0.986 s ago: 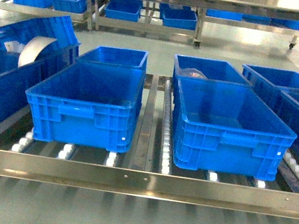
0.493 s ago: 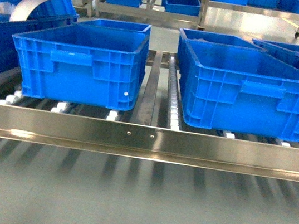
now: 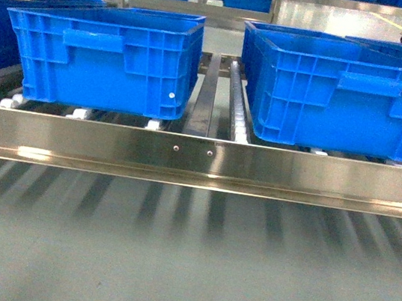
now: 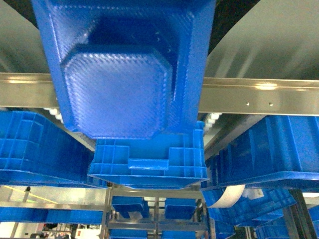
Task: Sort blue parts and orange caps into right shelf containers
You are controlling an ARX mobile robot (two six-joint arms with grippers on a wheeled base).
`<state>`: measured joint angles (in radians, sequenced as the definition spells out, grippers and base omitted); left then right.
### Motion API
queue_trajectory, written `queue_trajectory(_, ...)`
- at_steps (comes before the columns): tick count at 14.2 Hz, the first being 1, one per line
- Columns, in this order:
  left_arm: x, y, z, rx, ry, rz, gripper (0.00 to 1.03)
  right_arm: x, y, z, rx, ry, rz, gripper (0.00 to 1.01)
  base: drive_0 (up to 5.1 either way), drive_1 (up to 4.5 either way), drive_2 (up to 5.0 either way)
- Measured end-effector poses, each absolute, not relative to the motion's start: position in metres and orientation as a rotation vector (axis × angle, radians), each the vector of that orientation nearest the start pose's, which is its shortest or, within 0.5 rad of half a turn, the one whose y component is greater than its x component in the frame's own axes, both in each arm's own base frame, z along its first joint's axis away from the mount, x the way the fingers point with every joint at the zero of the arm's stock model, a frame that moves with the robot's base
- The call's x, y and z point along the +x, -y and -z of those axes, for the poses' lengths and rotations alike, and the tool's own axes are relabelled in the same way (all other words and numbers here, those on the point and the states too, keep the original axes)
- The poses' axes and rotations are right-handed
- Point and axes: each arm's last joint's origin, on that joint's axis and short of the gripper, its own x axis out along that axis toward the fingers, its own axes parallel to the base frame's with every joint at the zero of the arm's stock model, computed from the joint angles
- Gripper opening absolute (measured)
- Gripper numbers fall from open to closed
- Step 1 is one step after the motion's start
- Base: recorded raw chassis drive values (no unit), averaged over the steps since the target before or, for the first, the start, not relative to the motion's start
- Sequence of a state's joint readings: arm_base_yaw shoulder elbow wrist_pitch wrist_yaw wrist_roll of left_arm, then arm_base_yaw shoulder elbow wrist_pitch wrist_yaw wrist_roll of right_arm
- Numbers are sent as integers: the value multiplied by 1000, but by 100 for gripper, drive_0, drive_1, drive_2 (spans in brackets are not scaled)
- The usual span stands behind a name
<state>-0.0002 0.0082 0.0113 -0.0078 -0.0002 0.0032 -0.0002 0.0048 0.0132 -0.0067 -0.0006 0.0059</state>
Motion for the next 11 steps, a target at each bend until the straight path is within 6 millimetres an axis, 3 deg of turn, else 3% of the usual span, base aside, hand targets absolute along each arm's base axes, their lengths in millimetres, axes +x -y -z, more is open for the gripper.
queue_trajectory(6,98,0,-166,3,-5,0,42,97,0,-167,6,1,0,43,0,0,0)
queue_trajectory(11,98,0,-166,4,-4,0,42,97,0,-167,6,3,0,43,11,429,-407)
